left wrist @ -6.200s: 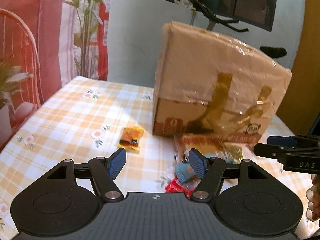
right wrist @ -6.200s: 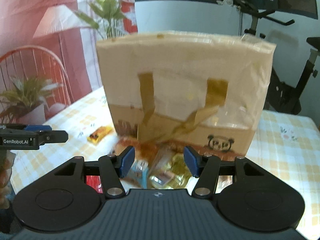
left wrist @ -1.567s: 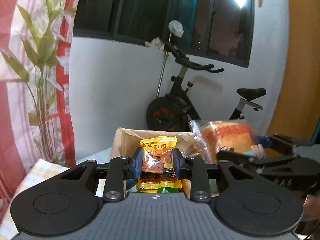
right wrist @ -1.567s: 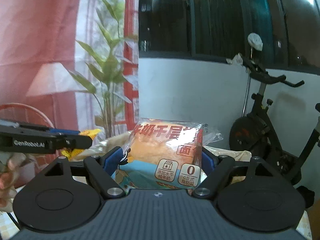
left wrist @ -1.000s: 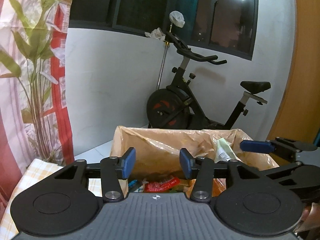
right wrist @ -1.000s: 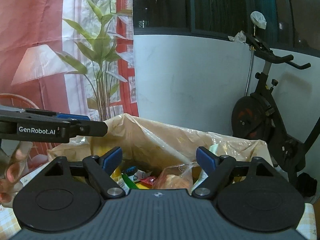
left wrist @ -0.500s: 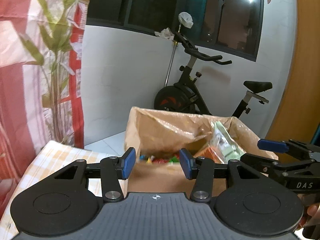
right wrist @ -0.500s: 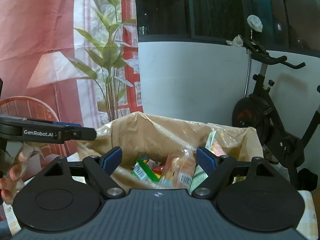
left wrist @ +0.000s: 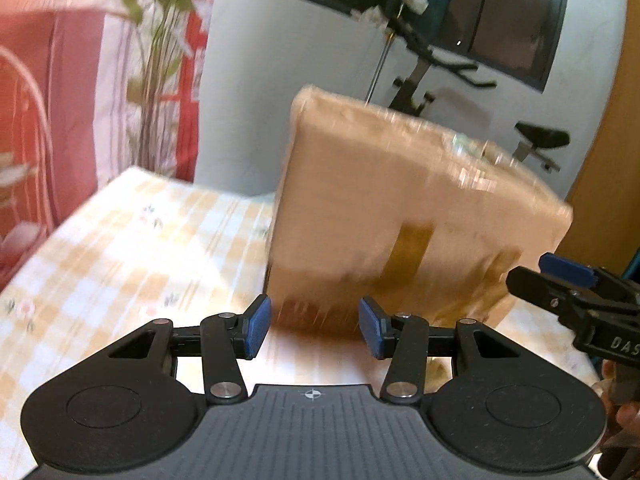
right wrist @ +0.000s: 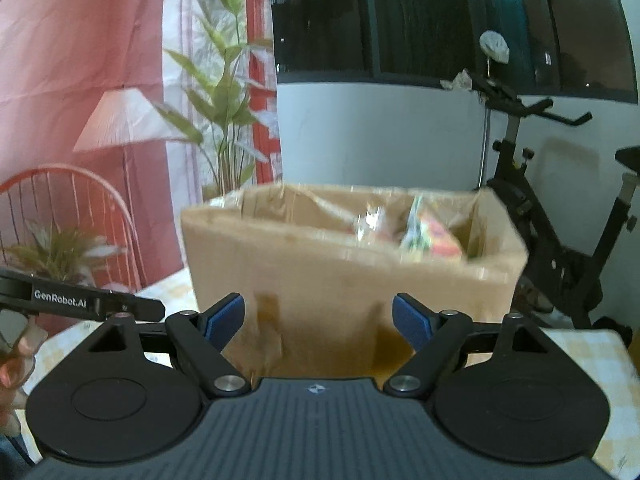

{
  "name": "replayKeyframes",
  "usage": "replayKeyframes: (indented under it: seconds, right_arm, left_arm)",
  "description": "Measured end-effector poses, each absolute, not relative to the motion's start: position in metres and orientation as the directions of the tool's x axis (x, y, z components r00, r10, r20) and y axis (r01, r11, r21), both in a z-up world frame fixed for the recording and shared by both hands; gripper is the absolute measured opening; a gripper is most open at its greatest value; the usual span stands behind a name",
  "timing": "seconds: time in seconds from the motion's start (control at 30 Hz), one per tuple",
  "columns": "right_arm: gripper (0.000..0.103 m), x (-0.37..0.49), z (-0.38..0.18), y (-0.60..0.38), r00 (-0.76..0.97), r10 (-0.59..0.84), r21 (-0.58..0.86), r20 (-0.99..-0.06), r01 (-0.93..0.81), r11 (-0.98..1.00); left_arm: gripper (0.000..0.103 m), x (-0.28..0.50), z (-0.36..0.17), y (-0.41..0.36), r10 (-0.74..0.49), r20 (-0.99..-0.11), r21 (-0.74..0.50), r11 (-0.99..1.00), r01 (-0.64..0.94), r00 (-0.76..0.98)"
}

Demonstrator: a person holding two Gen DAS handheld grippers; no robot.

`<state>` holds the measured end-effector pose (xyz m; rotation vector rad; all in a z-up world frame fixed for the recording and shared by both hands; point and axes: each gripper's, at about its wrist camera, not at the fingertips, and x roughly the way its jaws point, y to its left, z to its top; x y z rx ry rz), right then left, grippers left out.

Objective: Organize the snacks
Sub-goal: 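Move both tools back down to the snack pile on the table, then lower the right tool onto the red packet and close it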

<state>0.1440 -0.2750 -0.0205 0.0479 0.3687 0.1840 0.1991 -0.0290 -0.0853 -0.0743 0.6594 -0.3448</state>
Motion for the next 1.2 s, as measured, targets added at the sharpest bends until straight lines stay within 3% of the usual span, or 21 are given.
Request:
replayKeyframes:
  seconds: [0.5, 1.2]
  right_arm:
    - [0.082, 0.108, -0.105, -0.248, 0.795, 0.285, 0.202, -0.535, -0.207, 0.957]
    - [0.078, 0.106, -0.145, -0.211, 0.659, 0.344, 0.197, -0.669, -0.289, 0.937]
  left_arm:
    - [0.05, 0.17, -0.136, -0.012, -0.32, -0.663, -0.152, 0.943, 0.297, 0.677]
    - [0.05, 0.17, -0.159, -0.01, -0.335, -0.694, -0.177, 0.937, 0.3, 0.637]
